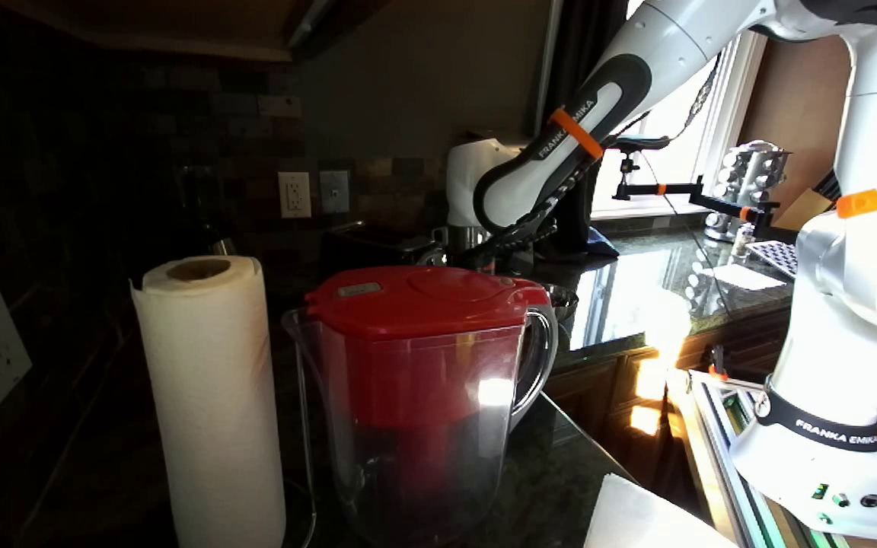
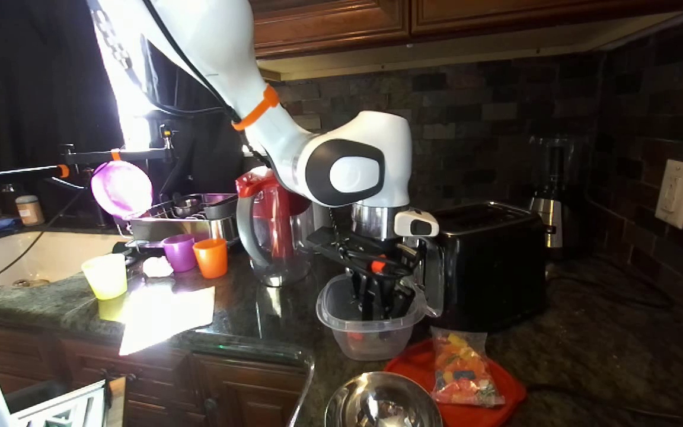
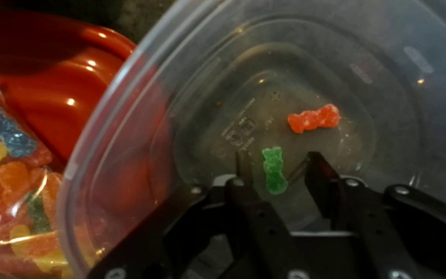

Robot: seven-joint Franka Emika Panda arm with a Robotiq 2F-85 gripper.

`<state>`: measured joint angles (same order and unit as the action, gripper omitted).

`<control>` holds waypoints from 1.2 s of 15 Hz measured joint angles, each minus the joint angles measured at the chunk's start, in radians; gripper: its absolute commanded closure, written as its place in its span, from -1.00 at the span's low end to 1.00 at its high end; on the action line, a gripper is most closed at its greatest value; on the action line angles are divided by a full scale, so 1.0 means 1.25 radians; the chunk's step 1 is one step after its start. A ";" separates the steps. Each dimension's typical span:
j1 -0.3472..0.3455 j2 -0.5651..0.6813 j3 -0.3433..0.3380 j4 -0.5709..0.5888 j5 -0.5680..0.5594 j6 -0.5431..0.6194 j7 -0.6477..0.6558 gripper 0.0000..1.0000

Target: Move the items from the transparent bowl to the silver bowl

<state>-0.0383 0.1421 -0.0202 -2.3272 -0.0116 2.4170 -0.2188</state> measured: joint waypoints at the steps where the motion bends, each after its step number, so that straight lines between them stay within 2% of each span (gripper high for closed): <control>1: 0.000 0.001 0.000 0.000 -0.002 0.001 0.000 0.15; 2: 0.000 0.001 0.000 0.000 -0.005 0.001 0.000 0.32; 3: 0.000 0.002 0.000 0.000 -0.006 0.002 0.000 0.35; 7: 0.000 0.005 0.001 0.000 -0.010 0.004 0.000 0.70; 9: 0.000 0.006 0.001 0.001 -0.010 0.006 0.000 0.79; 10: 0.000 0.007 0.001 0.001 -0.011 0.009 0.000 0.93; 18: 0.001 0.007 0.001 0.001 -0.012 0.014 0.000 0.93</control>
<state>-0.0377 0.1511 -0.0187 -2.3254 -0.0262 2.4340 -0.2185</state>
